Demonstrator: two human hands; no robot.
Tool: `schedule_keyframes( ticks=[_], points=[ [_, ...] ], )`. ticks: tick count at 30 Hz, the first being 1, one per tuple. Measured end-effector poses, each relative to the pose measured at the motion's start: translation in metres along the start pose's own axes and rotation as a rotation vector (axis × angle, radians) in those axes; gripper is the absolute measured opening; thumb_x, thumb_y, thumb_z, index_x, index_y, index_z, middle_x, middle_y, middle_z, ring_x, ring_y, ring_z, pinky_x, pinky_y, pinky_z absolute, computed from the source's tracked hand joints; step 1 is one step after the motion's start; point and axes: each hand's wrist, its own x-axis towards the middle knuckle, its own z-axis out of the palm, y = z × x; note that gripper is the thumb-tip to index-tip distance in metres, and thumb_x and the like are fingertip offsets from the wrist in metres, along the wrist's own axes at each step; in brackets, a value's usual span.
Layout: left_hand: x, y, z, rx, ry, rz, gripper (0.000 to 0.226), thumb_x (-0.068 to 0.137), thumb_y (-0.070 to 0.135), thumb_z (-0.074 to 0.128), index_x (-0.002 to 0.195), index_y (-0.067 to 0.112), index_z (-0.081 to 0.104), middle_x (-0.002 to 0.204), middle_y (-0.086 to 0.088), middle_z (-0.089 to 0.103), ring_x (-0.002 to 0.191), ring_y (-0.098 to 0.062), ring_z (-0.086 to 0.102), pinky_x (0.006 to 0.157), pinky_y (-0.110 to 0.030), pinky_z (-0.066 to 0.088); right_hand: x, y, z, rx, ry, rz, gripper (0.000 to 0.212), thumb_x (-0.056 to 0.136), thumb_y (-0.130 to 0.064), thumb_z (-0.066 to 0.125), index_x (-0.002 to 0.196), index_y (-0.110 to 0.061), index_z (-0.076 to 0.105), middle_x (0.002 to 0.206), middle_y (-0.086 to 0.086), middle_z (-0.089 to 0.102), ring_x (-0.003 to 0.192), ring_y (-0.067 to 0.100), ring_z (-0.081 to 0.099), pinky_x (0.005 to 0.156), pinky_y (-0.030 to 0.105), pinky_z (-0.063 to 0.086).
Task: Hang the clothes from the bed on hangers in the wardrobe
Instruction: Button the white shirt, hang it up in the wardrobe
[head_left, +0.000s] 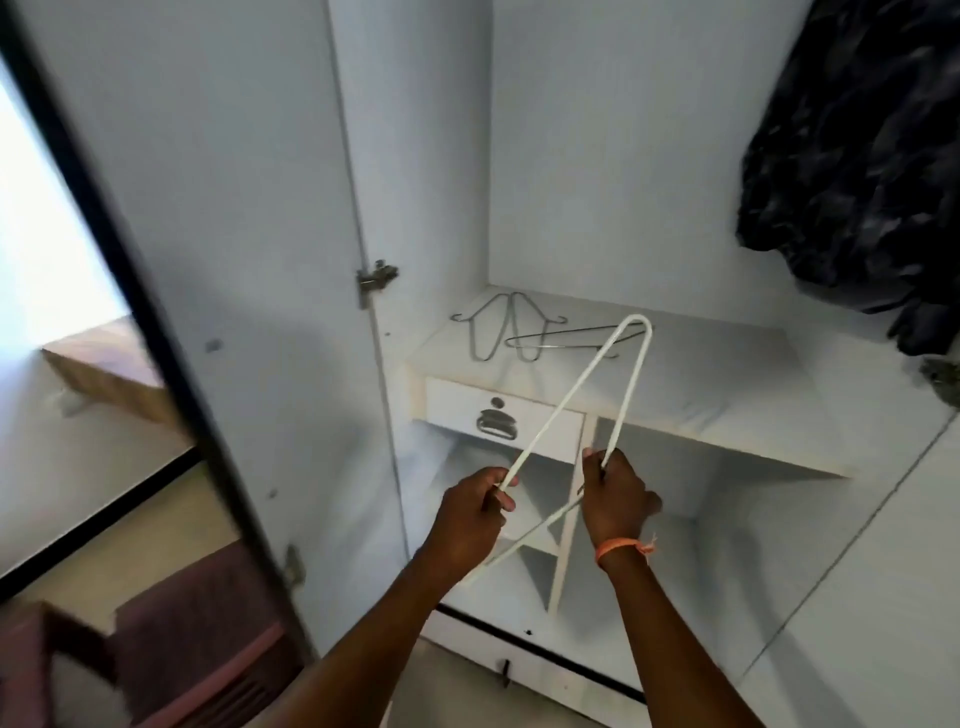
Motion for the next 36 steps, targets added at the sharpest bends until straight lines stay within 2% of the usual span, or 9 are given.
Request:
schedule_keyframes(
  ticks=[3,7,11,14,18,22,26,32,36],
  points=[
    [-0.054,-0.016,-0.042,0.039,0.027,-0.011,0.034,0.094,-0.006,0.042,0.097,0.021,0.063,0.089,0.005,0.064,0.069,-0.005,0.059,0.067,-0.01,0.048,-0.059,-0.029,0.014,0.06,0.054,-0.139,0.041,0.1,-0.046,0.041,0.08,-0.014,0.056,0.055,0.009,0.059,0.058,0.037,0.061,0.077,0.044,0.044],
    [-0.138,-0.043,-0.101,0.085,0.116,0.051,0.036,0.093,0.0,0.042,0.094,0.031,0.06,0.085,0.011,0.065,0.07,-0.013,0.065,0.069,-0.026,0.055,-0.153,-0.063,0.021,0.258,0.123,-0.314,0.047,0.101,-0.05,0.038,0.072,-0.016,0.048,0.051,0.004,0.054,0.05,0.032,0.057,0.062,0.049,0.051],
    [-0.235,-0.081,-0.158,0.288,0.25,0.138,0.022,0.095,0.016,0.041,0.105,0.018,0.061,0.091,0.007,0.066,0.082,-0.008,0.064,0.074,-0.019,0.049,-0.264,-0.092,0.035,0.301,0.055,-0.316,0.055,0.102,-0.054,0.033,0.072,-0.013,0.055,0.049,-0.003,0.058,0.052,0.029,0.059,0.072,0.05,0.05],
    [-0.288,-0.115,-0.198,0.313,0.368,0.058,0.016,0.097,0.008,0.047,0.098,0.017,0.061,0.088,0.004,0.066,0.08,-0.008,0.062,0.072,-0.016,0.046,-0.342,-0.11,0.054,0.228,-0.09,-0.341,0.062,0.1,-0.062,0.023,0.072,-0.015,0.053,0.051,-0.002,0.058,0.056,0.031,0.058,0.085,0.044,0.042],
    [-0.352,-0.153,-0.264,0.345,0.52,-0.082,0.017,0.099,0.01,0.049,0.096,0.021,0.061,0.085,0.005,0.067,0.078,-0.008,0.062,0.072,-0.028,0.051,-0.429,-0.154,0.08,0.284,-0.248,-0.411,0.053,0.099,-0.057,0.033,0.074,-0.018,0.056,0.054,-0.003,0.062,0.056,0.027,0.06,0.074,0.031,0.027],
    [-0.415,-0.183,-0.333,0.329,0.709,-0.229,0.018,0.101,0.009,0.047,0.1,0.021,0.061,0.09,0.003,0.068,0.078,-0.007,0.063,0.072,-0.027,0.053,-0.503,-0.215,0.117,0.349,-0.437,-0.581,0.04,0.099,-0.053,0.038,0.072,-0.026,0.049,0.056,-0.008,0.063,0.056,0.015,0.063,0.074,0.036,0.047],
    [-0.483,-0.232,-0.409,0.291,0.884,-0.393,0.021,0.099,0.001,0.045,0.1,0.013,0.062,0.098,-0.002,0.068,0.092,-0.022,0.064,0.081,-0.038,0.052,-0.594,-0.273,0.181,0.254,-0.642,-0.727,0.053,0.096,-0.063,0.025,0.087,-0.023,0.059,0.065,-0.003,0.067,0.068,0.022,0.066,0.088,0.04,0.034],
    [-0.581,-0.294,-0.532,0.282,1.033,-0.626,0.021,0.098,-0.001,0.046,0.097,0.016,0.059,0.102,-0.007,0.066,0.093,-0.021,0.062,0.079,-0.038,0.047,-0.741,-0.368,0.258,0.316,-0.903,-0.817,0.04,0.096,-0.052,0.045,0.091,-0.017,0.065,0.068,0.009,0.069,0.073,0.039,0.067,0.08,0.053,0.048],
    [-0.653,-0.32,-0.614,0.25,1.166,-0.76,0.018,0.097,-0.003,0.045,0.1,0.001,0.062,0.098,-0.01,0.065,0.087,-0.024,0.06,0.077,-0.043,0.047,-0.848,-0.433,0.299,0.336,-1.102,-0.864,0.027,0.097,-0.045,0.055,0.098,-0.021,0.067,0.067,0.002,0.069,0.073,0.033,0.067,0.086,0.046,0.039]
  ],
)
